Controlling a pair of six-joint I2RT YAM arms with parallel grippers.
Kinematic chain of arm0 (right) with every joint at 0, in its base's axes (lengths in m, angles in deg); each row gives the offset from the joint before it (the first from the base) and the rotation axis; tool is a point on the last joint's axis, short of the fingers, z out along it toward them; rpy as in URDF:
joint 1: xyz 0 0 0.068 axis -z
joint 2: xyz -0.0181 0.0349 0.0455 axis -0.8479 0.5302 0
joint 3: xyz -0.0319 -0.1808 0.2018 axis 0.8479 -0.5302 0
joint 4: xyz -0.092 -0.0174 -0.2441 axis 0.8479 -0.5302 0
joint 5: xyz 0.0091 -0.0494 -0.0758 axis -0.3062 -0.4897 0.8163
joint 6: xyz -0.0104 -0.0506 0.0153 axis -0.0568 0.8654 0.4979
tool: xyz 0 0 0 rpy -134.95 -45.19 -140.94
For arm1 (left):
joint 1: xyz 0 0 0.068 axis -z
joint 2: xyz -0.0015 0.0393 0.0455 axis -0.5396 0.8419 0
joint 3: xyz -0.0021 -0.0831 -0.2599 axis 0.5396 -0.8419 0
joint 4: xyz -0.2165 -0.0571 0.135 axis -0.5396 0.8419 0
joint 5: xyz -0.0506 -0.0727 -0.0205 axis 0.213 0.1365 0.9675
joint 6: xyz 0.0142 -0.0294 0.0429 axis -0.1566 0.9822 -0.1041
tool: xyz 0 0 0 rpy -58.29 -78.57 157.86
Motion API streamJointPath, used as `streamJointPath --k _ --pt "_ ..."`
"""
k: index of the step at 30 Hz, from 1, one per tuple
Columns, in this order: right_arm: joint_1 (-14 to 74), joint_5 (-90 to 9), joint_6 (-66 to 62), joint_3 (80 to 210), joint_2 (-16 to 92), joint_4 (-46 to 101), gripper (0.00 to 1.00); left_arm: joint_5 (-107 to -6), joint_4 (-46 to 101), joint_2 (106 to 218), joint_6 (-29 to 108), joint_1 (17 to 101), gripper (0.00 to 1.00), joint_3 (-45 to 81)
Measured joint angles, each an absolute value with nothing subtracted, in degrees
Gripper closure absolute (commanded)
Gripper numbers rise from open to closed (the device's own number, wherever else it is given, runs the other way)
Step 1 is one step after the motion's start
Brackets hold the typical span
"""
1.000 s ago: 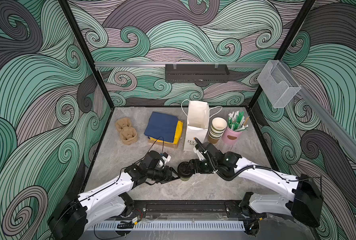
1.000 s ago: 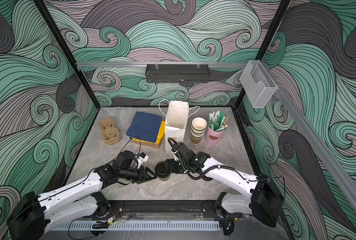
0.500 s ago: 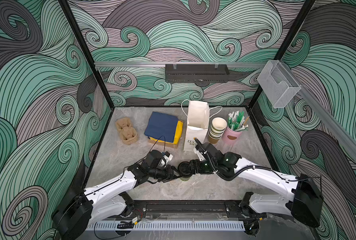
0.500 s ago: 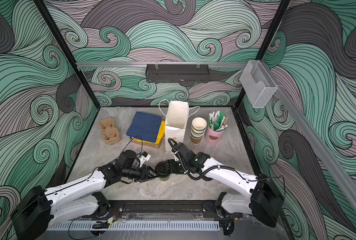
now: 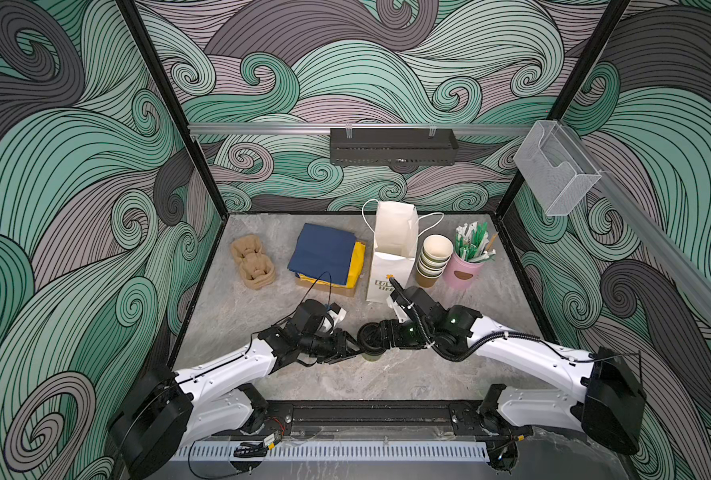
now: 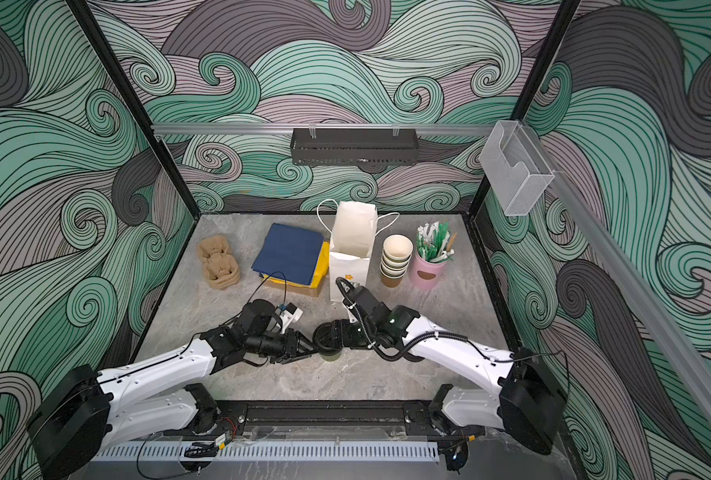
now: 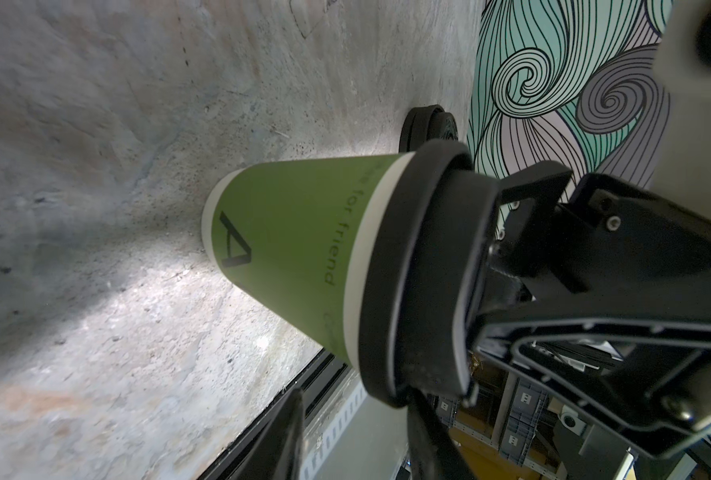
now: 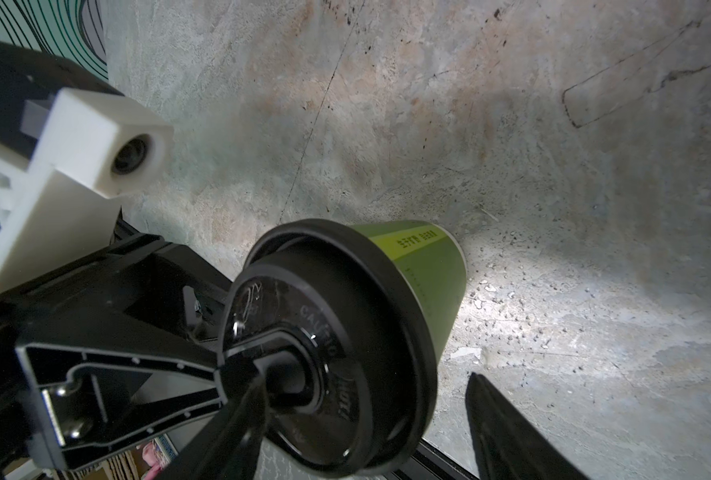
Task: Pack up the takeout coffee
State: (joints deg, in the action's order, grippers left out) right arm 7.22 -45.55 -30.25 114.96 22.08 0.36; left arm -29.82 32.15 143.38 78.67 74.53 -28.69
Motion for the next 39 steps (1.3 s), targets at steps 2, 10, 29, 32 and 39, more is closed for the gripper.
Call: streamJointPath --k 2,10,29,32,39 --pt "7.22 -45.51 -30.27 114.96 22.08 0.4 0.25 -29.77 32.43 143.82 78.23 74.53 0.63 -28.32" --pt "7.29 -45.01 -30.93 114.17 21.97 0.8 0.25 -31.06 32.8 146.44 77.09 74.53 0.65 -26.81" --pt "7.85 -45.11 -31.8 111.42 17.19 1.23 0.24 -31.3 35.34 145.96 75.26 74.53 0.55 -24.71" --pt "7.9 -45.16 -31.8 111.35 16.25 1.26 0.24 -31.3 36.24 145.96 75.1 74.53 0.55 -24.71" --pt "8.14 -45.27 -32.02 110.39 15.11 1.02 0.24 -30.45 36.39 145.26 75.45 74.55 0.52 -24.71"
